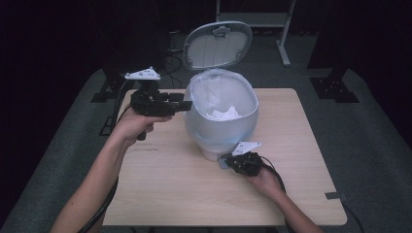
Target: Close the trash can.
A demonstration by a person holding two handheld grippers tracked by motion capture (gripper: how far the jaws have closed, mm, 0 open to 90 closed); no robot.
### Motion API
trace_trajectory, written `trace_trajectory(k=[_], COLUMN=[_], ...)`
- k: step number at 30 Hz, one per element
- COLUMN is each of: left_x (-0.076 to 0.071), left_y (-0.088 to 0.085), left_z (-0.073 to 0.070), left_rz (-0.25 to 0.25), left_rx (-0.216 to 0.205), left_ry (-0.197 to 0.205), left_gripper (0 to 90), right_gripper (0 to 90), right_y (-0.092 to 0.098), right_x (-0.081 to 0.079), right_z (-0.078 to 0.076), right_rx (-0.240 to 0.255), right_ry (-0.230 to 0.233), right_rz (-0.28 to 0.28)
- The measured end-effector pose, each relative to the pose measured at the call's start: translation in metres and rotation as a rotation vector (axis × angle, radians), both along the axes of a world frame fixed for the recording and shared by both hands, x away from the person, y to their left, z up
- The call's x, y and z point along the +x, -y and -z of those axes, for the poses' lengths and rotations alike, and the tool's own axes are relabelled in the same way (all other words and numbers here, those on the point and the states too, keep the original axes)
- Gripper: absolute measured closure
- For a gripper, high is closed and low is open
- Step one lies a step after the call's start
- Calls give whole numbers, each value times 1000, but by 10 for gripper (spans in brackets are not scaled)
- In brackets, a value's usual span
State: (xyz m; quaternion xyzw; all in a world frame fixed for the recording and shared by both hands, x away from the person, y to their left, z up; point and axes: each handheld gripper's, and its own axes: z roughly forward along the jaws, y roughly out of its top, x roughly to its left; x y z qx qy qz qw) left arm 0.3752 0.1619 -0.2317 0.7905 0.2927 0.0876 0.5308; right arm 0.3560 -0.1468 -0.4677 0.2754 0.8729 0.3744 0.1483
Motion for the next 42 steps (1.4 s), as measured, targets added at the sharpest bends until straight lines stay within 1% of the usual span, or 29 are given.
trace_trajectory(k=[3, 5, 6, 8, 9, 10, 11, 12, 13, 14, 15, 17, 19, 23, 24, 27, 30, 32, 35, 39, 41, 42], left_x=[-3, -5, -6, -8, -8, -9, -9, -9, -9, -10, -11, -11, -12, -16, -17, -20, -22, -24, -25, -28, -28, -29], left_y=[-6, -9, -11, -14, -15, -16, -17, -18, -20, -21, -22, -25, -28, -33, -34, -38, -41, -42, -42, -42, -42, -42], left_z=[5, 8, 9, 13, 14, 16, 18, 20, 22, 25, 27, 30, 34, 41, 43, 47, 53, 57, 64, 74, 79, 81], left_rz=[-11, -15, -16, -20, -22, -25, -26, -26, -25, -24, -25, -26, -31, -43, -47, -58, -69, -73, -67, -60, -61, -57], left_rx=[-1, 6, 8, 5, 7, 11, 14, 17, 16, 18, 21, 20, 20, 21, 27, 23, 34, 35, 45, 45, 46, 44], left_ry=[-2, -1, 1, -2, -5, -7, -9, -12, -14, -16, -19, -23, -30, -27, -25, -15, -7, -11, -7, -5, -9, -11], left_gripper=[485, 478, 475, 471, 465, 463, 462, 459, 455, 452, 449, 445, 442, 427, 423, 415, 398, 384, 361, 328, 291, 291], right_gripper=[830, 829, 828, 825, 787, 754, 739, 715, 713, 712, 699, 695, 681, 639, 633, 624, 619, 610, 591, 566, 553, 543], right_y=[-1, -1, -1, -1, -1, -1, 1, 4, 9, 13, 18, 25, 31, 45, 48, 57, 65, 69, 75, 81, 85, 86], right_x=[-2, -2, -2, -2, -3, -4, -6, -8, -10, -13, -17, -22, -26, -33, -34, -36, -37, -38, -38, -37, -37, -38], right_z=[0, -1, 0, 0, -1, -1, -2, -3, -4, -5, -8, -14, -17, -21, -22, -22, -22, -22, -22, -22, -22, -22], right_rx=[-12, -10, -9, -6, -4, -16, -16, 2, 33, 58, 78, 89, 94, 117, 119, 116, 119, 120, 122, 125, 126, 123], right_ry=[10, 5, 10, 10, 10, 10, 23, 17, 6, 12, 1, 10, 5, -7, -18, -22, -18, -20, -25, -24, -30, -28], right_rz=[-2, -2, -5, -1, -1, 6, 9, 11, 10, 10, 9, 8, 13, 25, 30, 44, 56, 65, 73, 90, 98, 99])
